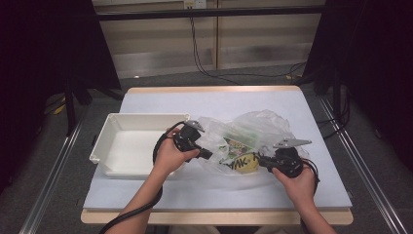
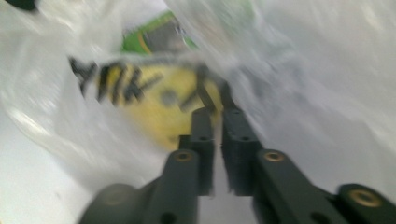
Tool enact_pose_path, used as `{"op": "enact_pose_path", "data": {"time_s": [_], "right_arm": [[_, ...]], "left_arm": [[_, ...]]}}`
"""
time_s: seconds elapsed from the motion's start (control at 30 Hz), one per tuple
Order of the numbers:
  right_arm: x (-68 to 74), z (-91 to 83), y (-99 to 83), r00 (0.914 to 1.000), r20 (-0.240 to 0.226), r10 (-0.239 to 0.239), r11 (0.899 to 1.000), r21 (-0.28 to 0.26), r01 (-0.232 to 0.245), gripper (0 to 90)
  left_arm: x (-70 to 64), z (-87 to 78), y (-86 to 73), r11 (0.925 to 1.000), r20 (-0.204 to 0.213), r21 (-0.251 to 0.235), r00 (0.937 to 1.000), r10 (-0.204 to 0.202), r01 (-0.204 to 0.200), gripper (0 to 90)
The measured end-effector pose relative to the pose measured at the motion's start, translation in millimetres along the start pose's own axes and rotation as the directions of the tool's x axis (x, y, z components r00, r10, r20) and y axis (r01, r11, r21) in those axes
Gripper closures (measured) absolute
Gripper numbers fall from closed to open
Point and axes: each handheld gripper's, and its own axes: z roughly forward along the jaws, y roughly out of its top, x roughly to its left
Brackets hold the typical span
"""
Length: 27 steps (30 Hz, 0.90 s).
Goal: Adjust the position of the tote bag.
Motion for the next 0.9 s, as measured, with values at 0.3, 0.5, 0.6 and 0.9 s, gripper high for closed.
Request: {"op": "enact_pose_path", "data": {"time_s": [0.3,0.5,0.6,0.9], "right_arm": [[-13.3,26.3,20.5,0.9916,0.058,0.116,0.993,0.001,-0.116,41.5],[-19.5,42.6,11.0,0.9899,0.032,0.138,0.988,0.062,-0.140,50.9],[-21.0,45.9,5.3,0.9934,-0.005,0.115,0.990,0.088,-0.114,80.2],[-32.9,34.4,-8.2,0.9962,-0.008,0.087,0.993,0.085,-0.086,90.0]], "left_arm": [[1.7,-4.5,-2.0,0.9987,0.024,-0.047,0.9995,-0.019,0.020,90.0],[0.2,-7.0,-8.2,0.9975,0.012,-0.060,0.9992,-0.037,0.038,90.0],[1.1,-5.2,-10.9,0.9950,0.020,-0.077,0.9978,-0.063,0.064,90.0],[2.4,-4.2,-19.5,0.9890,0.009,-0.112,0.9953,-0.097,0.097,90.0]]}}
